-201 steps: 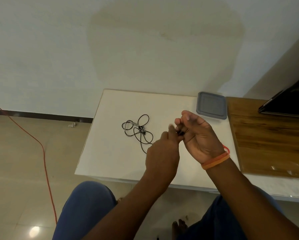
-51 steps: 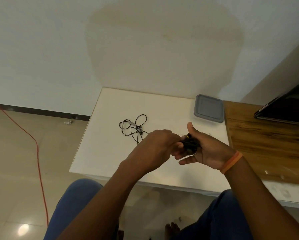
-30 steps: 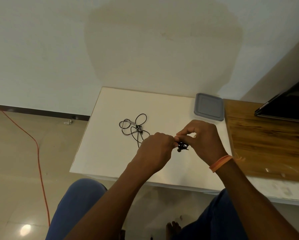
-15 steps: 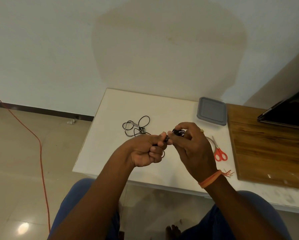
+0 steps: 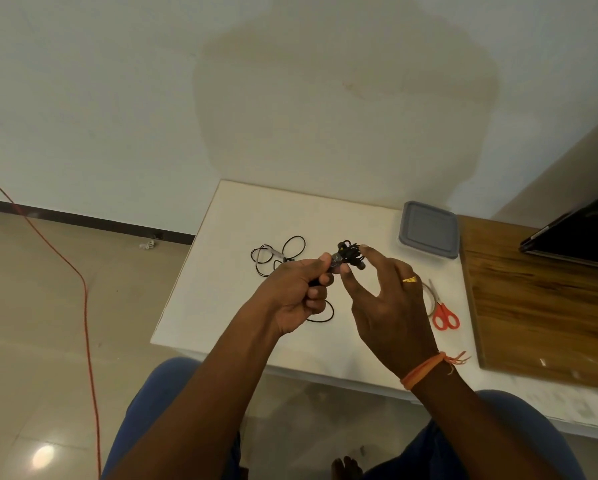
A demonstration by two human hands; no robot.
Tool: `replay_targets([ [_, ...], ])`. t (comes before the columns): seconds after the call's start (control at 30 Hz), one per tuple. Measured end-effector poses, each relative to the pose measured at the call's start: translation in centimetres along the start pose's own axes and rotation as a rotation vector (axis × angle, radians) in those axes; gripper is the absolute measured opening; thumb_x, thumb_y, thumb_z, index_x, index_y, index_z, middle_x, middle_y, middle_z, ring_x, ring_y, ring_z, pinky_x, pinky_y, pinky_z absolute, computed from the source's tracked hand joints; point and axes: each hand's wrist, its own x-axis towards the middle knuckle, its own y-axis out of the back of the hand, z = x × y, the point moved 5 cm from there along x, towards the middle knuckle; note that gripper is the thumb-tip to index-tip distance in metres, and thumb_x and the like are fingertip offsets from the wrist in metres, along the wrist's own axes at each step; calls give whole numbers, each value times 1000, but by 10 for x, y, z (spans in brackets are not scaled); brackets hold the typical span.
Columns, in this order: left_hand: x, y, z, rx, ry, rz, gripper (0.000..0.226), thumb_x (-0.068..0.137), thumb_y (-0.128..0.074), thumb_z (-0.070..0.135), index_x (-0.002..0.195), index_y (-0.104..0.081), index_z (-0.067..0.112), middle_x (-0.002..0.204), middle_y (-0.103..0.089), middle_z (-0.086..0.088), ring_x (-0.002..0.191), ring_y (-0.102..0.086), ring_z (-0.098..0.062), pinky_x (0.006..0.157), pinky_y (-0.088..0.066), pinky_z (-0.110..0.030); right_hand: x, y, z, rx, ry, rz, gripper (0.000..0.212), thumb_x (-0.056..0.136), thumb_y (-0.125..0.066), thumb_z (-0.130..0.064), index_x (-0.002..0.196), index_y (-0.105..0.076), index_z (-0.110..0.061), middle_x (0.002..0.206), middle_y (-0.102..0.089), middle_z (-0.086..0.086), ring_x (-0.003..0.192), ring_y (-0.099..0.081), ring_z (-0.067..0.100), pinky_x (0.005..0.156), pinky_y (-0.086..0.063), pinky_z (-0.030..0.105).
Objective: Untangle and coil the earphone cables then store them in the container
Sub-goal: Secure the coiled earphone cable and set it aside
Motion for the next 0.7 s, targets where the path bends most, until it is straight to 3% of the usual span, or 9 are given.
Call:
replay_targets([
  [0.1,0,-1,1,-10,-17,-1,32,101,-50,29,107,-67,3,64,-44,4,44,-29,-4,42,-24,-16,1,6,3,179,-108,57,17,76,-73,-6,92,-76,-12,116,-64,17,105,-56,30,83,-48,38],
  [0.2,0,-4,4,36,-82,16,29,101,-50,28,108,-66,5,65,-45,3,46,-29,-6,44,-24,-17,1,7,18,565,-500,99,25,78,-68,4,85,-75,-19,93,-64,-1,83,-60,9,71,-48,16],
  [0.3,-3,-7,5,94,-190,92,28,100,-52,27,111,-68,6,67,-47,1,49,-30,-8,46,-25,-19,-3,-1,23,1043,-939,44,30,87,-60,1,81,-74,-25,81,-70,-2,69,-62,15,57,-54,27],
  [0.37,-6,-9,5,130,-280,179,24,100,-53,26,108,-71,12,67,-47,0,50,-31,-9,46,-27,-19,-7,-4,18,1188,-1103,8,26,89,-60,-3,82,-74,-24,82,-71,1,70,-63,20,52,-54,29],
  [0.53,-12,-18,4,396,-570,317,23,100,-52,25,106,-74,27,60,-50,6,52,-40,-8,50,-35,-20,-6,-5,10,1228,-1230,88,6,89,-67,-18,93,-71,-21,91,-70,0,76,-66,19,50,-54,25],
  [0.6,-14,-23,4,500,-659,331,24,101,-52,23,111,-74,25,61,-54,12,55,-47,-3,53,-39,-17,-6,-8,8,1371,-1327,70,12,90,-66,-18,99,-72,-13,96,-71,5,83,-68,23,53,-55,30],
  [0.7,-18,-36,1,592,-750,284,27,101,-51,16,117,-72,18,85,-73,16,79,-65,0,71,-48,-14,-5,-12,1,1611,-1365,-3,16,92,-61,-16,103,-73,-12,100,-73,8,92,-70,24,67,-59,39],
])
